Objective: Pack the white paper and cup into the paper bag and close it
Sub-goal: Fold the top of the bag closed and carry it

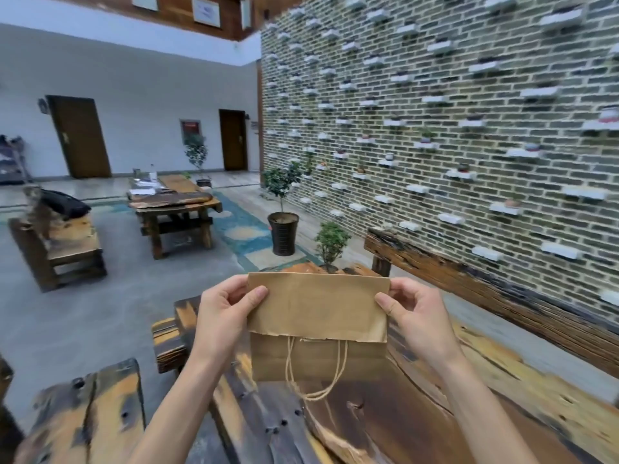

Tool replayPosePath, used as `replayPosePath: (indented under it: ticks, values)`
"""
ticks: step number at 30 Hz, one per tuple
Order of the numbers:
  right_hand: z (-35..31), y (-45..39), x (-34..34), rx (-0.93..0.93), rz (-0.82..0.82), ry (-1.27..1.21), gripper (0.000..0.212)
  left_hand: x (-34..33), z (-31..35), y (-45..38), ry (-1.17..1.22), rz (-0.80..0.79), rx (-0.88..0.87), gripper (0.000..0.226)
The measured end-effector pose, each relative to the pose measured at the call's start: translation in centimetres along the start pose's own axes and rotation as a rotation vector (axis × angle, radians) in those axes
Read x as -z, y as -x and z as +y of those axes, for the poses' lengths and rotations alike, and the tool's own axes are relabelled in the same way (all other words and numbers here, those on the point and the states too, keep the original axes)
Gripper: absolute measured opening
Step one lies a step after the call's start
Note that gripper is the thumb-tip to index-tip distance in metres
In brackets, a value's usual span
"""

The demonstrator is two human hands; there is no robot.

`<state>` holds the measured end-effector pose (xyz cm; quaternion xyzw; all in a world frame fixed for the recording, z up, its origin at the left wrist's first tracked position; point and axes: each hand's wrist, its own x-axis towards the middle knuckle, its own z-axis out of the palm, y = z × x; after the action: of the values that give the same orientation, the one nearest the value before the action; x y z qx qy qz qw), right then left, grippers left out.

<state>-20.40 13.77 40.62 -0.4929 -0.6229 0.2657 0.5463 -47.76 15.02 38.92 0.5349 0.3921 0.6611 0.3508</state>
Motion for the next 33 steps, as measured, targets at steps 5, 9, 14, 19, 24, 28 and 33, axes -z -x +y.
replayPosePath:
  ticks: [5, 9, 14, 19, 24, 28, 33]
  values:
    - [1.0, -3.7, -5.8, 0.026, -0.069, -0.018, 0.017, 4.5, -1.8, -2.8, -0.03, 0.081, 0.011, 0.02]
    - [1.8, -7.5, -10.2, 0.02, -0.111, -0.076, 0.022, 7.5, -3.6, -5.6, -0.03, 0.133, 0.035, 0.02]
    - [3.4, -12.0, -16.1, 0.02, -0.17, -0.16, 0.025, 10.9, -6.3, -10.4, -0.044, 0.182, 0.052, 0.017]
    - [5.7, -17.8, -20.9, 0.012, -0.208, -0.209, 0.021, 13.5, -9.2, -16.8, -0.045, 0.193, 0.051, 0.015]
    - [8.5, -24.7, -25.6, -0.005, -0.181, -0.201, 0.012, 15.5, -13.3, -24.6, -0.054, 0.18, 0.08, 0.015]
    - [10.7, -29.8, -28.3, -0.035, -0.143, -0.187, 0.009, 16.3, -16.5, -30.8, -0.027, 0.142, 0.116, 0.015]
    - [12.4, -33.8, -30.3, -0.075, -0.106, -0.168, 0.017, 16.5, -20.0, -36.5, -0.031, 0.082, 0.14, 0.016]
